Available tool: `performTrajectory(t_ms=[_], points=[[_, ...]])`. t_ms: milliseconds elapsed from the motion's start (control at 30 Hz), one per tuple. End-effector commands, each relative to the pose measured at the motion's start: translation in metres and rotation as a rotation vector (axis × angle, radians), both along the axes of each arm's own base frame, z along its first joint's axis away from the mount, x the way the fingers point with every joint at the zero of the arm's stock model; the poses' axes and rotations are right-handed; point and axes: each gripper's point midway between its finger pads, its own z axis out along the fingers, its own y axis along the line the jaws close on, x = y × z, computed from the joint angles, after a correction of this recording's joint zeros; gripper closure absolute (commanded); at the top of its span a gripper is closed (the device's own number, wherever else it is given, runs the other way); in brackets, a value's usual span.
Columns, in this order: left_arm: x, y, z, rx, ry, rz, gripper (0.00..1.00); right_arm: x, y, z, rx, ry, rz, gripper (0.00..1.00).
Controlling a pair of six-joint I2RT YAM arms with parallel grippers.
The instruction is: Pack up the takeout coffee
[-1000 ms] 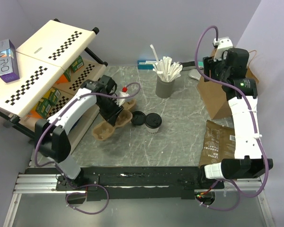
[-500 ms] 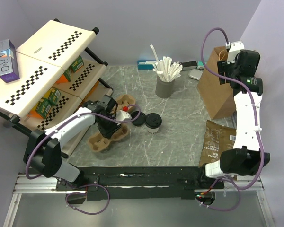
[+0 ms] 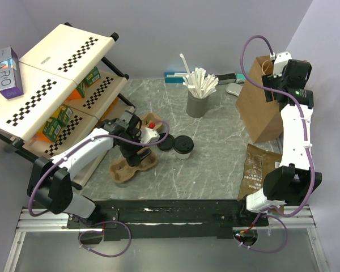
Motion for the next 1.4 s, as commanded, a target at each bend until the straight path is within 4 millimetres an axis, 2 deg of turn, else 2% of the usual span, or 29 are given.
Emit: performTrajectory(t_ms=[0, 133, 233, 433, 500, 533, 567, 600, 700, 767, 800, 867, 900, 933, 1000, 1067, 1100, 1167, 1200, 1233, 1267, 1300, 1367], points=[[0.012, -0.028, 0.034, -0.123, -0.03, -0.026, 0.01, -0.002, 0.003, 0.022, 0.006, -0.058, 0.016, 0.17], [0.026, -0.059, 0.069, -0.275, -0.084, -0.06, 0.01, -0.008, 0.005, 0.014, 0.015, -0.036, 0.022, 0.16], [0.039, -0.075, 0.086, -0.347, -0.138, -0.067, 0.01, -0.007, -0.001, 0.017, -0.009, -0.048, 0.011, 0.15], [0.047, -0.101, 0.108, -0.46, -0.097, -0.057, 0.01, 0.002, -0.011, 0.027, -0.062, -0.077, 0.009, 0.15], [0.049, -0.106, 0.113, -0.484, -0.091, -0.054, 0.01, 0.008, -0.013, 0.02, -0.061, -0.052, 0.012, 0.15], [0.05, -0.11, 0.119, -0.503, -0.092, -0.051, 0.01, 0.01, -0.014, 0.023, -0.06, -0.056, 0.015, 0.16], [0.051, -0.111, 0.12, -0.506, -0.087, -0.047, 0.01, 0.012, -0.012, 0.013, -0.04, -0.021, 0.032, 0.16], [0.053, -0.112, 0.122, -0.508, -0.092, -0.046, 0.01, 0.013, -0.011, 0.016, -0.038, -0.018, 0.038, 0.17], [0.057, -0.114, 0.132, -0.524, -0.115, -0.046, 0.01, 0.01, -0.004, 0.001, 0.003, 0.051, 0.073, 0.21], [0.059, -0.117, 0.141, -0.549, -0.139, -0.052, 0.0, -0.001, 0.0, -0.011, 0.028, 0.109, 0.079, 0.28], [0.06, -0.119, 0.144, -0.561, -0.147, -0.054, 0.0, -0.002, 0.011, -0.02, 0.066, 0.128, 0.125, 0.3], [0.061, -0.122, 0.15, -0.586, -0.153, -0.056, 0.01, -0.011, 0.016, -0.023, 0.078, 0.143, 0.139, 0.38], [0.062, -0.124, 0.149, -0.591, -0.149, -0.058, 0.01, -0.016, 0.019, -0.032, 0.095, 0.167, 0.142, 0.4], [0.061, -0.125, 0.15, -0.598, -0.142, -0.052, 0.0, -0.02, 0.022, -0.031, 0.102, 0.165, 0.15, 0.45], [0.057, -0.128, 0.143, -0.606, -0.128, -0.072, 0.01, -0.026, 0.026, -0.037, 0.115, 0.177, 0.15, 0.47], [0.052, -0.132, 0.137, -0.598, -0.144, -0.119, 0.01, -0.032, 0.026, -0.031, 0.115, 0.156, 0.137, 0.42], [0.049, -0.131, 0.125, -0.568, -0.155, -0.142, 0.01, -0.033, 0.026, -0.032, 0.113, 0.151, 0.132, 0.32], [0.046, -0.14, 0.123, -0.565, -0.21, -0.189, 0.01, -0.04, 0.025, -0.026, 0.105, 0.124, 0.115, 0.24], [0.046, -0.138, 0.111, -0.533, -0.232, -0.193, 0.01, -0.043, 0.025, -0.022, 0.098, 0.109, 0.11, 0.2], [0.041, -0.143, 0.112, -0.53, -0.261, -0.211, 0.01, -0.044, 0.024, -0.02, 0.095, 0.098, 0.102, 0.18], [0.046, -0.149, 0.118, -0.552, -0.324, -0.218, 0.01, -0.046, 0.025, -0.02, 0.102, 0.096, 0.096, 0.17], [0.044, -0.146, 0.104, -0.531, -0.33, -0.203, 0.01, -0.048, 0.026, -0.017, 0.103, 0.089, 0.095, 0.16], [0.042, -0.146, 0.105, -0.559, -0.363, -0.172, 0.01, -0.052, 0.027, -0.016, 0.116, 0.083, 0.081, 0.15]])
